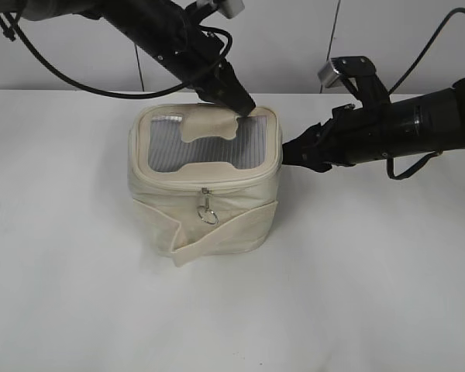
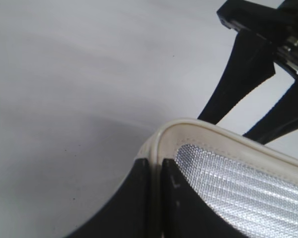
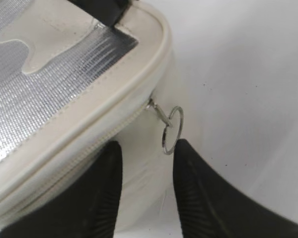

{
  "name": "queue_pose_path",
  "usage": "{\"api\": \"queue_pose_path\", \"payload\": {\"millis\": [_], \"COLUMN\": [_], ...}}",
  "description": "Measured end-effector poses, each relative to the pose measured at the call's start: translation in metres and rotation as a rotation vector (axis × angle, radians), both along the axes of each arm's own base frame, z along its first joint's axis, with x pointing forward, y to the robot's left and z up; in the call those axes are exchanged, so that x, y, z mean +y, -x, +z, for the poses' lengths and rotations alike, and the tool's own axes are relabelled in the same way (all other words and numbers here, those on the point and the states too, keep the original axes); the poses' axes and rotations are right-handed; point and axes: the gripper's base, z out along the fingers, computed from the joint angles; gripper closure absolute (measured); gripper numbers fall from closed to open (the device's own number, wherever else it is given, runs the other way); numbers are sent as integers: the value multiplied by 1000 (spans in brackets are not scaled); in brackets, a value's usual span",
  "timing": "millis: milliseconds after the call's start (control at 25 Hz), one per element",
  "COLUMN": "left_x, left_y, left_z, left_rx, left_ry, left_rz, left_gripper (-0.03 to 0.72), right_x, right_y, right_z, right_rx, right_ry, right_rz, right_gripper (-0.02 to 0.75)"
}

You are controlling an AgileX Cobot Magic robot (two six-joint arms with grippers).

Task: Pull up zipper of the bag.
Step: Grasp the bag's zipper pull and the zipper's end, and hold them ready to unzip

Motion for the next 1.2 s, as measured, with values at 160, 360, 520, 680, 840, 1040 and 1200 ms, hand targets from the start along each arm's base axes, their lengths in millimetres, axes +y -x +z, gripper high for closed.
{"api": "queue_pose_path", "payload": {"millis": [160,360,520,680,840,1040,1200], "left_x": [0,0,0,0,0,0,0], "left_y": [0,0,0,0,0,0,0], "left_z": [0,0,0,0,0,0,0], "left_rx": [0,0,1,1,1,0,1], "left_ry": [0,0,0,0,0,0,0], "left_rz": [0,0,1,1,1,1,4], "left_gripper": [655,655,655,655,655,655,655], "right_x": [0,0,0,3,11,20,19], "right_y": [0,-1,-3,-7,-12,-14,-12], "right_z": [0,-6,-15,-15,-13,-12,-12], "right_rx": [-3,11,31,27,4,-18,29], "right_ry": [8,13,17,10,28,77,86], "right_rz": [0,-1,0,10,15,-5,-11], "right_gripper": [450,449,449,449,449,666,677]}}
